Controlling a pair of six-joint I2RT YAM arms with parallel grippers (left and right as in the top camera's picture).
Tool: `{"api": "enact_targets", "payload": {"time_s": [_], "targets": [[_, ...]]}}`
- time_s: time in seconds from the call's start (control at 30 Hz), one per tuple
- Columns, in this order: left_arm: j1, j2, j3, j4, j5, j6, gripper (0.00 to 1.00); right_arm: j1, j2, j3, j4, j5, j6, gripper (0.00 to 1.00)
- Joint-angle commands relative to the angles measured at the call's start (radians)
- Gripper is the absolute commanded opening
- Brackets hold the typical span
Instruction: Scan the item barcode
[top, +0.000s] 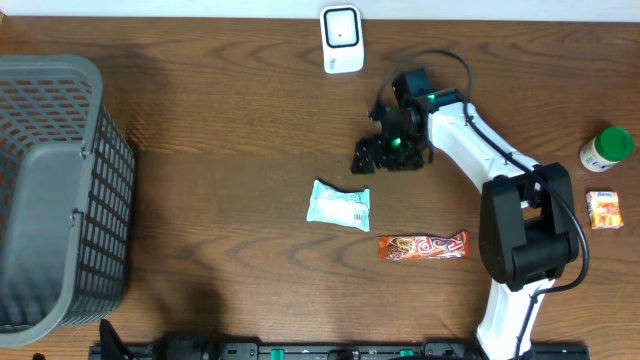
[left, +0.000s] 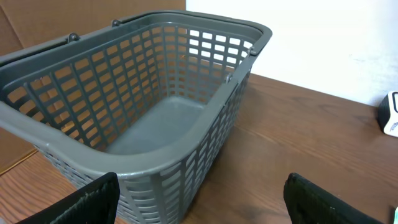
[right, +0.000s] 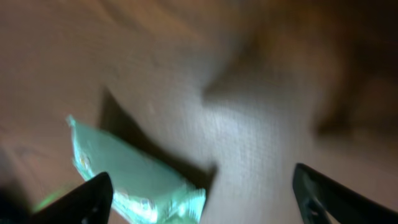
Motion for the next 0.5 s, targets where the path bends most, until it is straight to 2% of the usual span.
{"api": "enact_targets", "payload": {"time_s": [0.0,0.03,0.13,0.17,0.3,0.47], "targets": [[0.004,0.002,0.002,-0.001,0.001,-0.002,0.85,0.041,0.003,0.018,0.07,0.027,0.013,0.66],[0.004,0.002,0.002,-0.001,0.001,-0.002,0.85,0.053,0.006,0.018,0.092,0.043,0.028,0.46],[0.004,0.002,0.002,-0.002,0.001,-0.002,0.84,0.087,0.015,0.018,0.121,0.093,0.07,0.04],[0.004,0.002,0.002,-0.002,0.001,-0.002,0.85,0.096,0.017,0.018,0.12,0.108,0.079,0.01],[0.004,0.002,0.002,-0.002,0.001,-0.002,0.85,0.117,0.018,0.018,0.115,0.225,0.139,0.01],[0.004,0.002,0.002,-0.002,0.001,-0.002,0.85,0.121,0.018,0.004,0.099,0.235,0.141,0.01]]}}
